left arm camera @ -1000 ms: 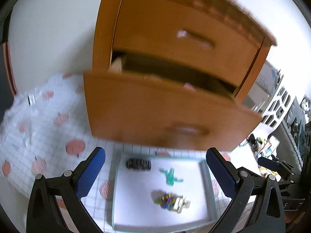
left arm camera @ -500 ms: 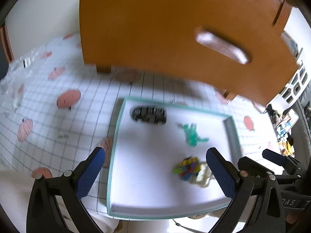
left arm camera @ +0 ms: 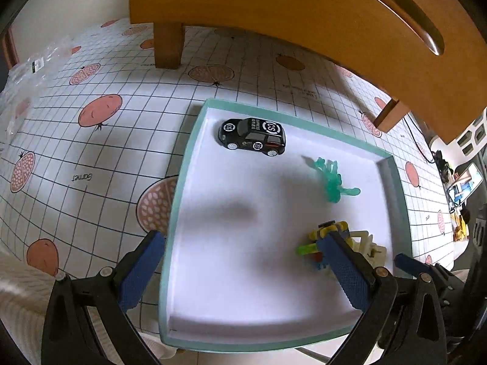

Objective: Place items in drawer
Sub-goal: 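Move both tools back down over the tray, then grasp the white plastic clip with the right tool while the left tool grasps the block toy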

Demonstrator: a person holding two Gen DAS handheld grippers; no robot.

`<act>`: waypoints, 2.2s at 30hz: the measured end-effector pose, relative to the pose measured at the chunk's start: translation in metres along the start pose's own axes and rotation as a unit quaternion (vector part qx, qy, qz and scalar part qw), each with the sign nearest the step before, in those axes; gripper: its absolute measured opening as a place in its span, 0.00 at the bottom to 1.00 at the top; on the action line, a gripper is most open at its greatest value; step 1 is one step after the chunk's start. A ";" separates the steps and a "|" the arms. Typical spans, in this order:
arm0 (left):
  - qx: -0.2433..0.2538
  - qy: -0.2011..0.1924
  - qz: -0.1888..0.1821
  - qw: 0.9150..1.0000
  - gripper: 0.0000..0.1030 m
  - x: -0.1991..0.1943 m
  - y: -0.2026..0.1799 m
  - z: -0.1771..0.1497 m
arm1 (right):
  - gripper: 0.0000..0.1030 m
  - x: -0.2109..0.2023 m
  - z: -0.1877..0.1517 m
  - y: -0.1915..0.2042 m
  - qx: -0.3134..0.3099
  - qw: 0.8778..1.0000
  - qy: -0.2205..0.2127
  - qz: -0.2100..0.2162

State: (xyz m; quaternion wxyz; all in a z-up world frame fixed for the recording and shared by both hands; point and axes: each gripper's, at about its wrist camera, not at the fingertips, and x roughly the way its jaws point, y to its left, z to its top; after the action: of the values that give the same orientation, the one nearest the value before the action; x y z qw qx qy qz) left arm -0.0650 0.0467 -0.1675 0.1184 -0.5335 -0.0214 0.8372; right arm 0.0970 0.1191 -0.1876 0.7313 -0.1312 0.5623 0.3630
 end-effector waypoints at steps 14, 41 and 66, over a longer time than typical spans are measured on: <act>0.027 -0.001 -0.015 1.000 1.00 0.002 -0.012 -0.002 | 0.88 0.000 0.007 -0.009 0.014 0.999 -0.029 -0.017; 0.078 0.041 -0.098 0.991 0.88 0.035 -0.053 0.002 | 0.30 0.002 0.008 -0.011 0.005 0.999 -0.037 -0.016; 0.076 0.038 -0.093 0.992 0.43 0.033 -0.038 0.000 | 0.30 0.003 0.009 -0.015 0.013 0.999 -0.036 -0.011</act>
State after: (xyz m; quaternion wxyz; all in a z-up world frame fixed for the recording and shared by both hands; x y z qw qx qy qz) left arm -0.0719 0.0912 -0.1902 0.2369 -0.5504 -0.0030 0.8005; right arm 0.1139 0.1152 -0.1902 0.7568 -0.1142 0.5387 0.3520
